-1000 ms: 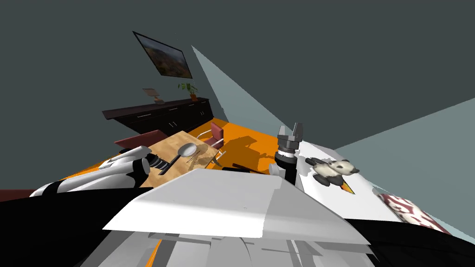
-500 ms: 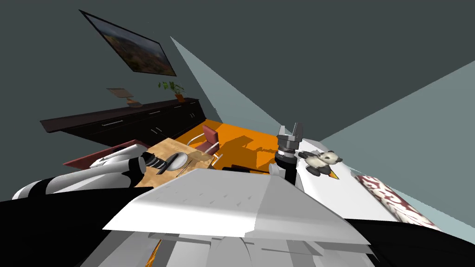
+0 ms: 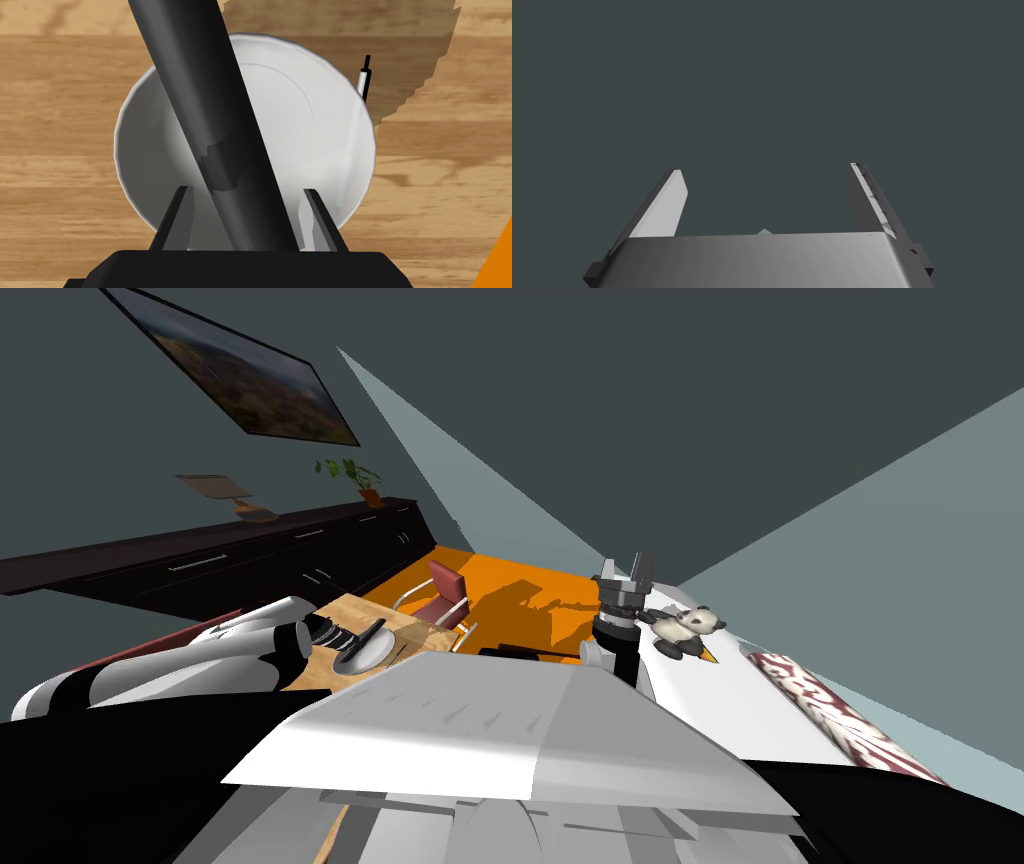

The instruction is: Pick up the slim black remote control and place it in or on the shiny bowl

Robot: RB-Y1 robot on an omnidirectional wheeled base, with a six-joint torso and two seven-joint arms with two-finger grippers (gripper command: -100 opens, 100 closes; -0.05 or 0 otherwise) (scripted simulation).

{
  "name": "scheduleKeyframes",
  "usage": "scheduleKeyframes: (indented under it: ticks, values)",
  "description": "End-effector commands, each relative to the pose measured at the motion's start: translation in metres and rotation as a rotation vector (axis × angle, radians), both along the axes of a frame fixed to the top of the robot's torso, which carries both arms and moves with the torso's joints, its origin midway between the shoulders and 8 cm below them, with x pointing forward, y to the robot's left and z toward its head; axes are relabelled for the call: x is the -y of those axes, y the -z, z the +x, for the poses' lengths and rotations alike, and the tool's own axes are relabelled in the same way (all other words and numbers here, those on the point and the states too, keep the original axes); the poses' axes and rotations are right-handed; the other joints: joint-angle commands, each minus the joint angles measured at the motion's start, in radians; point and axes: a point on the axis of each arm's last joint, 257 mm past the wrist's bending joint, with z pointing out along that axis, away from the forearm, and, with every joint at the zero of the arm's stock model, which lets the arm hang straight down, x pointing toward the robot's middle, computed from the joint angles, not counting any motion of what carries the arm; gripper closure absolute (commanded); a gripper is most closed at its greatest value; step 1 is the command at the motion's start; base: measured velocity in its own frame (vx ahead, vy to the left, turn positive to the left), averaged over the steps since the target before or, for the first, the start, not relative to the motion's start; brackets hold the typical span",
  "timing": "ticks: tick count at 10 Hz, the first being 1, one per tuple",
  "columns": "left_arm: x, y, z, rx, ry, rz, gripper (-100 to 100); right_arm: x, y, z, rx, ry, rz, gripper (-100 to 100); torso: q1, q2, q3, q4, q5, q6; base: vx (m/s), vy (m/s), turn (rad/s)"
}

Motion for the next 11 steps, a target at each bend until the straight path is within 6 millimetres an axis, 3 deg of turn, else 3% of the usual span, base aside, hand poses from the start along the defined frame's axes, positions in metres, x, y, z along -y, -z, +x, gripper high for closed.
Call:
scheduleKeyframes:
  ticks: [1, 4, 5, 6, 7, 8, 10, 11]
  values:
    - [0.0, 0.0, 0.0, 0.0, 0.0, 0.0, -100, 0.0, 0.0, 0.0, 0.0, 0.0, 0.0, 0, 0.0, 0.0, 0.0, 0.0, 0.0, 0.0, 0.0, 0.0, 0.0]
    - [0.0, 0.0, 0.0, 0.0, 0.0, 0.0, -100, 0.0, 0.0, 0.0, 0.0, 0.0, 0.0, 0, 0.0, 0.001, 0.001, 0.0, 0.0, 0.0, 0.0, 0.0, 0.0]
    - [0.0, 0.0, 0.0, 0.0, 0.0, 0.0, 0, 0.0, 0.0, 0.0, 0.0, 0.0, 0.0, 0, 0.0, 0.001, 0.001, 0.0, 0.0, 0.0, 0.0, 0.0, 0.0]
    - [-0.006, -0.015, 0.001, 0.001, -0.038, -0.002, -100, 0.0, 0.0, 0.0, 0.0, 0.0, 0.0, 0, 0.0, 0.001, 0.001, 0.0, 0.0, 0.0, -0.1, 0.016, -0.275]
    - [-0.021, -0.028, 0.01, 0.018, -0.008, 0.051, -100, 0.0, 0.0, 0.0, 0.0, 0.0, 0.0, 0, 0.0, 0.006, 0.003, 0.001, 0.0, 0.001, -0.124, 0.019, -0.158]
    - [-0.006, -0.015, 0.001, 0.001, -0.038, -0.002, -100, 0.0, 0.0, 0.0, 0.0, 0.0, 0.0, 0, 0.0, 0.008, 0.005, 0.002, 0.0, 0.0, -0.067, 0.008, 0.025]
    - [-0.012, -0.036, 0.002, 0.002, -0.088, -0.004, -100, 0.0, 0.0, 0.0, 0.0, 0.0, 0.0, 0, 0.0, 0.007, 0.004, 0.002, 0.0, 0.0, -0.117, 0.001, -0.195]
    - [-0.012, -0.036, 0.002, 0.002, -0.088, -0.004, -100, 0.0, 0.0, 0.0, 0.0, 0.0, 0.0, 0, -0.001, 0.01, 0.006, 0.002, 0.0, 0.001, -0.117, 0.009, -0.105]
